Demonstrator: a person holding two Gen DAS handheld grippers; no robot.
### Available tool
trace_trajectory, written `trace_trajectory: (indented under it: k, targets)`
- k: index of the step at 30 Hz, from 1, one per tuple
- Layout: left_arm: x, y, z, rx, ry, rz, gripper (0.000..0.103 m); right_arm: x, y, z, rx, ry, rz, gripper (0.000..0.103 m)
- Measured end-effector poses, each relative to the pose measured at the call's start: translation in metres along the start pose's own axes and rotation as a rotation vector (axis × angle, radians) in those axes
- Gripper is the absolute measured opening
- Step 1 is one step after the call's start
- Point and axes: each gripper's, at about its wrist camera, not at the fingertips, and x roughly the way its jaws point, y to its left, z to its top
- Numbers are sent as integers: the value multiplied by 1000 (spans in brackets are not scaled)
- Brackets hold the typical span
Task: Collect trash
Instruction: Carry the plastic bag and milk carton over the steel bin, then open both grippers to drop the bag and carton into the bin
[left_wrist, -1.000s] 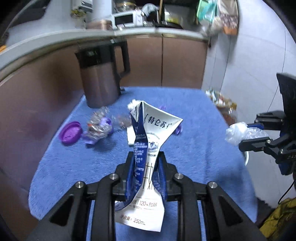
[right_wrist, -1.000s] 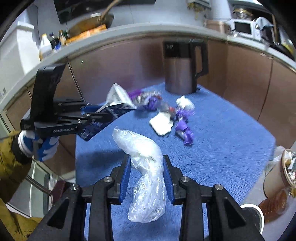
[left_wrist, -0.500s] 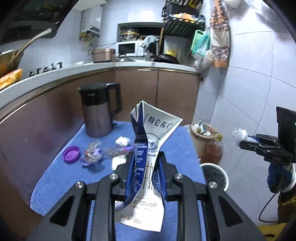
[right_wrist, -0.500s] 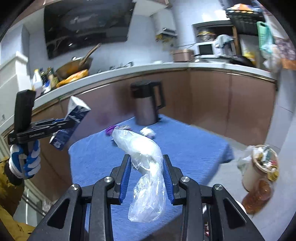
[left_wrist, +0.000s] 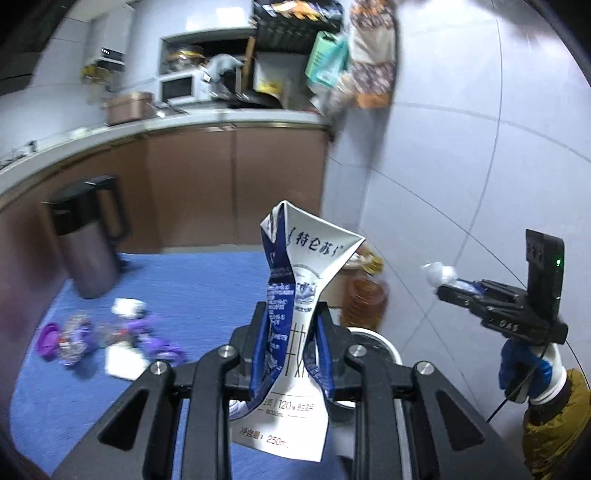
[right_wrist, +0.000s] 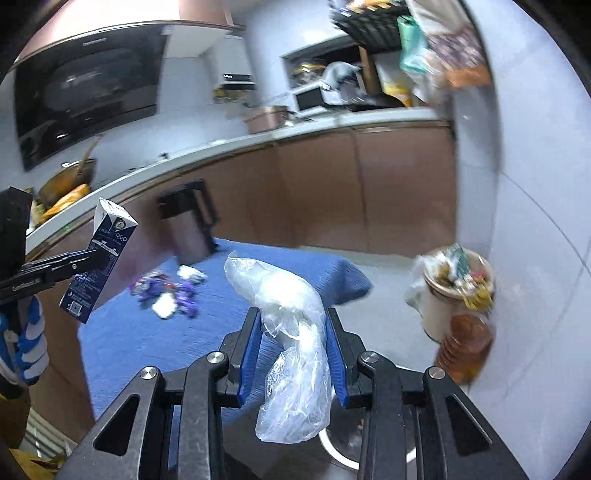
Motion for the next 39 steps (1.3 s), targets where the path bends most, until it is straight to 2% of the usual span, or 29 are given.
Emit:
trace_trajectory:
  k: [5,9,14,21,23,25,30,32,39]
  targets:
    - [79,-40,0,-2,109,-95,23,27,-43,-25,83,78,-57,32]
    - [138,-66,-8,0,204,-143,23,58,-77,-50,157,159,-91,32]
    - [200,-96,-15,33,288,-166,23,90,-113,-80,226,240,-125,33]
    - [256,-111,-23,17,346,-192,24,123,-137,-104,253,320,-158,36]
    - [266,-112,-26,-2,365,-217,29,130,-142,-108,249,338,-175,50]
    - [267,-113,-30,-11,367,-228,41,134,-146,-112,247,346,-194,56]
    - [264,-116,-26,-21,353,-245,43,130,-153,-115,264,347,-224,59]
    - [254,-116,-24,-17,337,-242,43,126,-152,-112,265,341,-232,63]
    - [220,-106,-14,-28,273,-227,43,102,-142,-95,239,290,-251,65]
